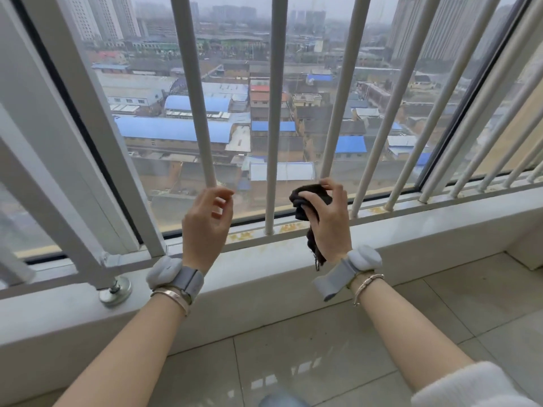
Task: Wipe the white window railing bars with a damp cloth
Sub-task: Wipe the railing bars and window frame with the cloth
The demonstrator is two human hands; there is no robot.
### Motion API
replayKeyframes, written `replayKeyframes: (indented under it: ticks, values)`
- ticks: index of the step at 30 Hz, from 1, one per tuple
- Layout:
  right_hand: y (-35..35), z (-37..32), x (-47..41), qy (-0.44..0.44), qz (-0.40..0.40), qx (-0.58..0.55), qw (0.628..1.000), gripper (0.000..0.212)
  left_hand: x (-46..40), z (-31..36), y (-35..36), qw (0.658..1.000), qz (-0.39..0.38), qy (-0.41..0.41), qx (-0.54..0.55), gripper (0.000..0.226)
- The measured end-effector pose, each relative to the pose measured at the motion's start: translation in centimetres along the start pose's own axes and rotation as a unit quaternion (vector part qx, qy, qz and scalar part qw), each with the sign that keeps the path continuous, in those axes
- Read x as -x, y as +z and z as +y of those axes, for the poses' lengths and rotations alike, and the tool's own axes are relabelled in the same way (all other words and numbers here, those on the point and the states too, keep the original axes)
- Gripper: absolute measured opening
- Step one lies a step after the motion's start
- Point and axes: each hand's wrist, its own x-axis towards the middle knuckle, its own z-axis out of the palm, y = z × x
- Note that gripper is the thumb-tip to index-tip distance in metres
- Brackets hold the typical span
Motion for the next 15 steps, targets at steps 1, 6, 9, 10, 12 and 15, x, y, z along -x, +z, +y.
replayKeyframes:
  ticks: [1, 6, 9, 10, 12, 15]
  values:
    - [0.3, -0.5, -0.4, -0.011, 0.004, 0.012, 1.000, 0.017, 0.5, -0.3, -0.3, 1.000, 0.017, -0.017, 0.000, 0.008]
    - [5.3, -1.0, 0.8, 0.038, -0.053, 0.077, 0.995, 0.025, 3.0, -4.1, -0.7, 0.989, -0.036, -0.137, -0.047, 0.032]
    - [6.4, -1.8, 2.4, 0.053, -0.163, 0.025, 0.985, 0.026, 4.0, -5.9, -0.2, 0.972, -0.163, -0.154, -0.073, 0.042]
    - [6.2, -2.1, 2.5, 0.043, -0.205, 0.003, 0.978, 0.025, 4.2, -6.2, 0.0, 0.968, -0.185, -0.143, -0.090, 0.044]
    - [5.1, -1.1, 2.9, -0.021, -0.275, 0.019, 0.961, 0.042, 4.5, -6.5, 0.3, 0.965, -0.188, -0.115, -0.144, 0.052]
    - [3.8, 2.5, 3.3, -0.083, -0.266, 0.117, 0.953, 0.053, 4.3, -6.9, 0.5, 0.965, -0.185, -0.113, -0.150, 0.052]
